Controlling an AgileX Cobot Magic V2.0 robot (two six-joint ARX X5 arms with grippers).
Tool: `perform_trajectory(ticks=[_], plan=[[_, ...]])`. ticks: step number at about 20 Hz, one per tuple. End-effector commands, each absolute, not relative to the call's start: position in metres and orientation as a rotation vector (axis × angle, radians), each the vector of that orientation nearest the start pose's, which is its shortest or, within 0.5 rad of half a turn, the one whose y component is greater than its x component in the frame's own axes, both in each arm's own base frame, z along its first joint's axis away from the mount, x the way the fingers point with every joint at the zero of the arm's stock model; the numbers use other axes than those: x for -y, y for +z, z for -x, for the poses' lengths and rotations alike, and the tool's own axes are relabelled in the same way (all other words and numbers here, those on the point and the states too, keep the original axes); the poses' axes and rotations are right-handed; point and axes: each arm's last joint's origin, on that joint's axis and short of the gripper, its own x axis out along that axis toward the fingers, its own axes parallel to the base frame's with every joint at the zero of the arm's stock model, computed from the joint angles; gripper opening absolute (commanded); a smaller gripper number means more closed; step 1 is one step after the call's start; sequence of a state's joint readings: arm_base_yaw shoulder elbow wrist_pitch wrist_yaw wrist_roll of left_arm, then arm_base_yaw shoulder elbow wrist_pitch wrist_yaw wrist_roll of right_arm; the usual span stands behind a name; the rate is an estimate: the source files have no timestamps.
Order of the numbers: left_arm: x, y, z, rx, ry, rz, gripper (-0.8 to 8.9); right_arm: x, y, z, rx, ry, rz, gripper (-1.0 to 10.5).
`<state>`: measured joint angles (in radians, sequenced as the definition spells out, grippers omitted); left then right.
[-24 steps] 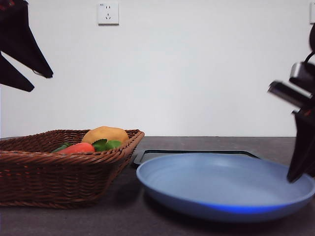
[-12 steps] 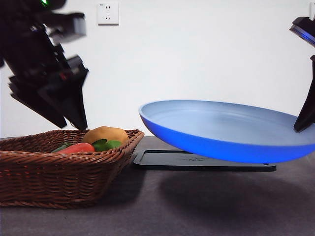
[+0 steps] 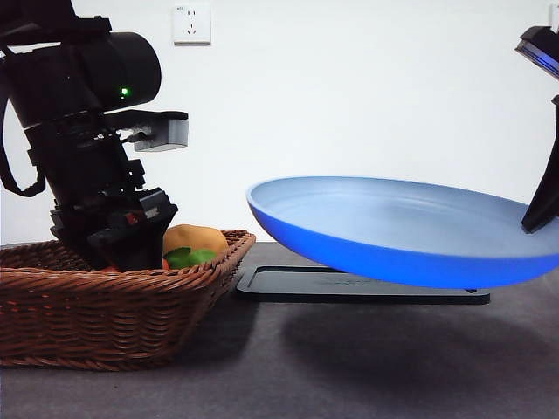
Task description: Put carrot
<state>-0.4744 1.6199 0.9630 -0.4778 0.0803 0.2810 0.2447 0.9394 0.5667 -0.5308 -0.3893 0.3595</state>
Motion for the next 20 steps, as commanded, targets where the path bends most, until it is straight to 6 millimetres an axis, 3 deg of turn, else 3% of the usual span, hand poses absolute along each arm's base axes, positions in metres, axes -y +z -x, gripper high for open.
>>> perform_trajectory(ticks=[1,4,7,9,11,14,17,20], plan=[[0.146,0.177,-0.273,-1.042,-0.666,-0.481,2.48,-0.054,0.213,-0.167,-0.996,0.427,-0.393,0.0],[0.146,0.177,-0.273,-1.042,-0.665,-0.483,0.77,-0.054,0.213,-0.167,-0.996,0.427,-0.393,0.0],[0.145,0.18,-0.272,-1.049,-0.663,-0.481,0.6,-0.054,0.213,-0.167,-0.996,0.427,-0.393,0.0],[0.144,0.195,-0.269,-1.069,-0.664,-0.483,0.6,-0.054,0.213,-0.167,-0.996,0.425,-0.393,0.0],[0.143,0.221,-0.268,-1.051,-0.664,-0.473,0.6,-0.054,0.213,-0.167,-0.997,0.42,-0.395,0.0],[0.145,0.279,-0.265,-0.955,-0.659,-0.344,0.6,-0.054,0.212,-0.167,-1.005,0.405,-0.417,0.0],[0.162,0.325,-0.257,-0.826,-0.893,-0.185,0.6,-0.054,0.21,-0.169,-1.022,0.402,-0.417,0.0],[0.191,0.344,-0.244,-0.737,-1.1,-0.098,0.6,-0.055,0.207,-0.171,-1.039,0.4,-0.418,0.0]])
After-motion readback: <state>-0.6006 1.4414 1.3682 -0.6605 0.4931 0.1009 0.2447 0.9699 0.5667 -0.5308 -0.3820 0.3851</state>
